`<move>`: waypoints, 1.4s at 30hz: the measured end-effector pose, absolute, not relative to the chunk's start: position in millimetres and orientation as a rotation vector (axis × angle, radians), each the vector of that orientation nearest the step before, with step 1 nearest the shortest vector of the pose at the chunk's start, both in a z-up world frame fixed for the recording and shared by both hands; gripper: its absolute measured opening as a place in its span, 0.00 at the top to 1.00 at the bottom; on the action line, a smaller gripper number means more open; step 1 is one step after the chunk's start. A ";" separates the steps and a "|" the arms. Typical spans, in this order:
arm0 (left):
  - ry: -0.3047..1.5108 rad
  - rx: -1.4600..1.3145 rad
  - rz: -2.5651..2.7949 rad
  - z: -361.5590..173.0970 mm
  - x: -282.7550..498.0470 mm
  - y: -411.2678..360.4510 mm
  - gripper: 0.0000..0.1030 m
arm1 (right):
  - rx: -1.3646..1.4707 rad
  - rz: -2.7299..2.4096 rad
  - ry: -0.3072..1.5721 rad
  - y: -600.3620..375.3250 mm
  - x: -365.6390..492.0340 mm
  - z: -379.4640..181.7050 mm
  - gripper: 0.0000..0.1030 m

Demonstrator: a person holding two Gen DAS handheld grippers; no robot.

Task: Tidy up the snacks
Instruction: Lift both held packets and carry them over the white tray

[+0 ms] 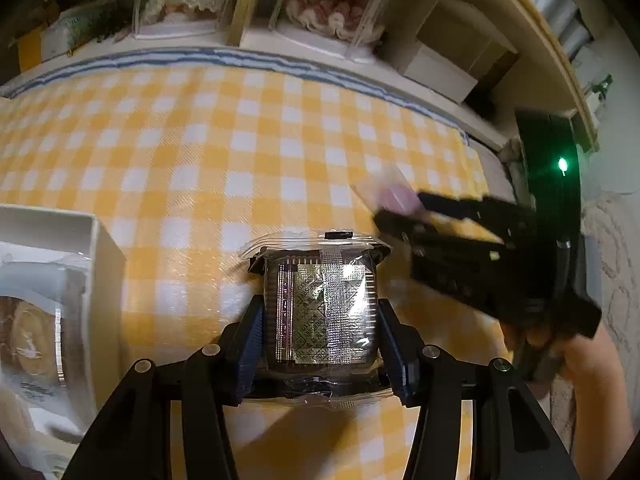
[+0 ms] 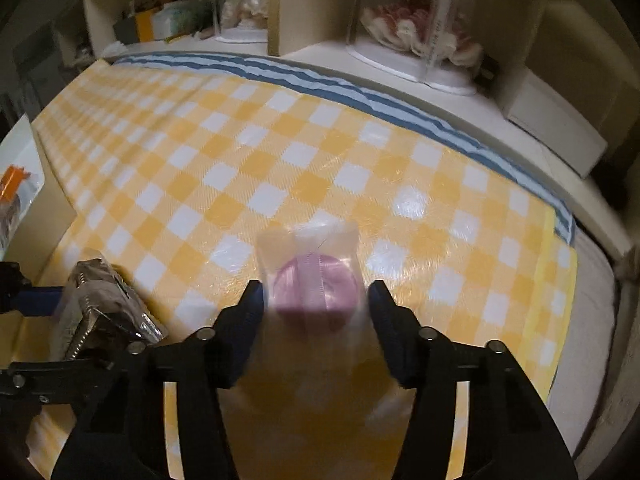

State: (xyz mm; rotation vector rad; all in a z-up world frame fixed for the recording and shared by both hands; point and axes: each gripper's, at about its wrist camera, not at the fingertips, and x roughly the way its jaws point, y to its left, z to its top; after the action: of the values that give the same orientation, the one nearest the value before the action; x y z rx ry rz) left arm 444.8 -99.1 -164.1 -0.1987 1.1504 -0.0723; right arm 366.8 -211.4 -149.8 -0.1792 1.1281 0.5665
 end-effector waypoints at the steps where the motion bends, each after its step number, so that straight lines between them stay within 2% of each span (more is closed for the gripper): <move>1: 1.147 -0.201 -0.071 -160.7 444.1 -97.1 0.50 | -0.171 0.558 1.138 -212.0 365.1 -148.4 0.51; 10: 1.094 -0.199 -0.071 -109.0 418.0 -87.1 0.50 | 0.237 0.506 1.217 -250.6 327.7 -97.3 0.52; 20: 1.023 -0.181 -0.079 -28.1 362.9 -54.4 0.50 | 0.295 0.424 1.156 -251.1 285.5 -30.5 0.52; 31: 0.960 -0.169 -0.058 41.4 288.8 6.5 0.50 | 0.304 0.439 1.051 -209.7 246.8 43.6 0.52; 42: 0.935 -0.189 -0.030 69.4 230.9 83.6 0.50 | 0.369 0.488 1.043 -147.3 228.4 57.2 0.52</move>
State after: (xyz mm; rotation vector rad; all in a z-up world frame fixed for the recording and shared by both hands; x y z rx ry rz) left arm 230.9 83.6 69.4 -0.1893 0.9351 -0.0298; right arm 228.4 -147.3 57.2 0.3685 1.0435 0.4883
